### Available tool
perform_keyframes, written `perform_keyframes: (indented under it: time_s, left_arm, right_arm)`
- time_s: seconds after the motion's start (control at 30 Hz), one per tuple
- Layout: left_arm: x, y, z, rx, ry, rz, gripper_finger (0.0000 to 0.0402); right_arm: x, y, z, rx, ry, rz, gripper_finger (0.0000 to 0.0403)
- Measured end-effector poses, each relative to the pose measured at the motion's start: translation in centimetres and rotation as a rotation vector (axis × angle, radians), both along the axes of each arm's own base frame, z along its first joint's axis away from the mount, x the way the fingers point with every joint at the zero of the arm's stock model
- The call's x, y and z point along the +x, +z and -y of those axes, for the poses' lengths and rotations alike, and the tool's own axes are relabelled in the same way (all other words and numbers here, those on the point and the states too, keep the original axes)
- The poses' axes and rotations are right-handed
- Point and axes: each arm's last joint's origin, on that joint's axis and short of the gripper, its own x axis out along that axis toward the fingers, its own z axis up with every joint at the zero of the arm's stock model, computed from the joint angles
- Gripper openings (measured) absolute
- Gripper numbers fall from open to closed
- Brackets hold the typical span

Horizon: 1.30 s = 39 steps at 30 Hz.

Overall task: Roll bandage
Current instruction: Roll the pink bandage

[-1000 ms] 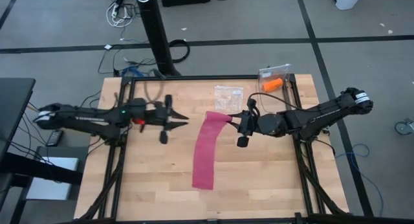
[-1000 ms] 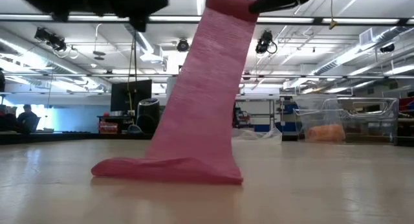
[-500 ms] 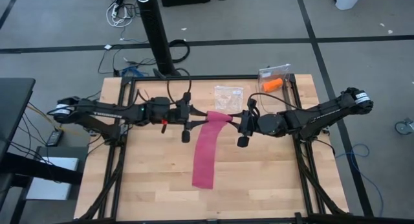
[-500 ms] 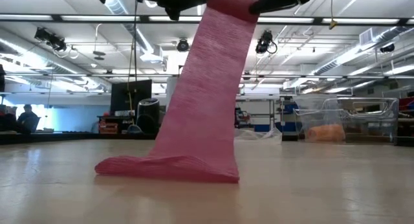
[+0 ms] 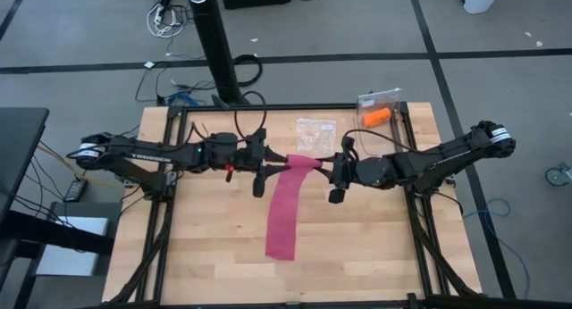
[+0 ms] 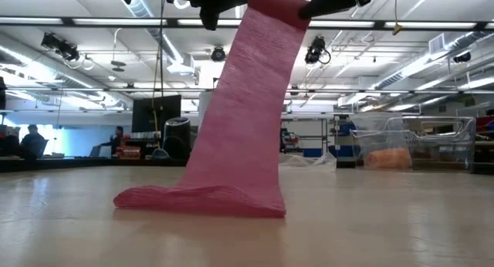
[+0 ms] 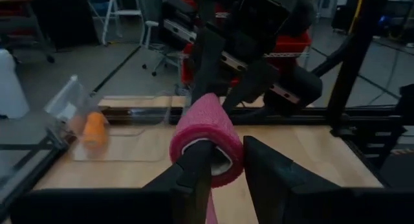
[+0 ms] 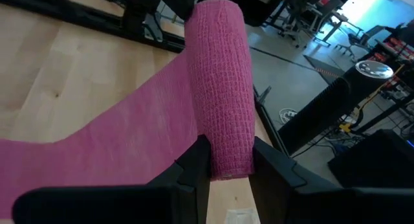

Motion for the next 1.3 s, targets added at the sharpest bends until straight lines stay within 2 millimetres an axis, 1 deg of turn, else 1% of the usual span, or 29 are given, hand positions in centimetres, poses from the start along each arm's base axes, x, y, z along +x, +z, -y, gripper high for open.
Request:
perform_keyframes:
  time_s: [0.1, 0.3, 0.47, 0.67, 0.87, 0.93, 1.03, 1.13, 1.3]
  left_arm:
    - [0.1, -0.2, 0.0, -0.042, -0.014, -0.006, 0.0088]
    - [0.2, -0.3, -0.7, -0.170, 0.016, -0.016, 0.0086]
    - [0.5, -0.8, -0.9, -0.210, 0.009, -0.035, 0.0087]
    - [1.5, -2.0, -1.3, -0.209, 0.016, -0.047, 0.0078]
    - [2.0, -2.2, -1.6, -0.172, -0.004, -0.019, 0.0035]
    - [2.0, -2.2, -1.6, -0.161, -0.030, -0.018, 0.0022]
    - [2.0, -2.2, -1.7, -0.145, -0.058, -0.019, 0.0021]
    - [1.8, -2.3, -2.1, -0.108, -0.044, -0.010, 0.0021]
    - [0.5, -2.2, -3.5, -0.076, -0.002, 0.016, 0.0021]
  right_arm:
    - [0.0, 0.0, 0.0, -0.006, 0.006, -0.006, 0.0091]
    - [0.0, -0.1, 0.0, -0.012, 0.006, -0.011, 0.0091]
    - [0.0, -0.1, 0.0, -0.015, 0.007, -0.020, 0.0092]
    - [-0.2, -0.4, 0.1, -0.020, 0.000, -0.048, 0.0093]
    - [-0.3, -0.7, 0.1, -0.009, -0.009, -0.072, 0.0093]
    - [-0.3, -0.7, 0.1, 0.007, -0.008, -0.073, 0.0094]
    - [-0.3, -0.7, 0.1, 0.031, -0.013, -0.065, 0.0098]
    - [-0.3, -0.7, 0.1, 0.058, -0.043, -0.043, 0.0107]
    - [-0.1, -0.2, 0.6, 0.117, -0.102, 0.028, 0.0139]
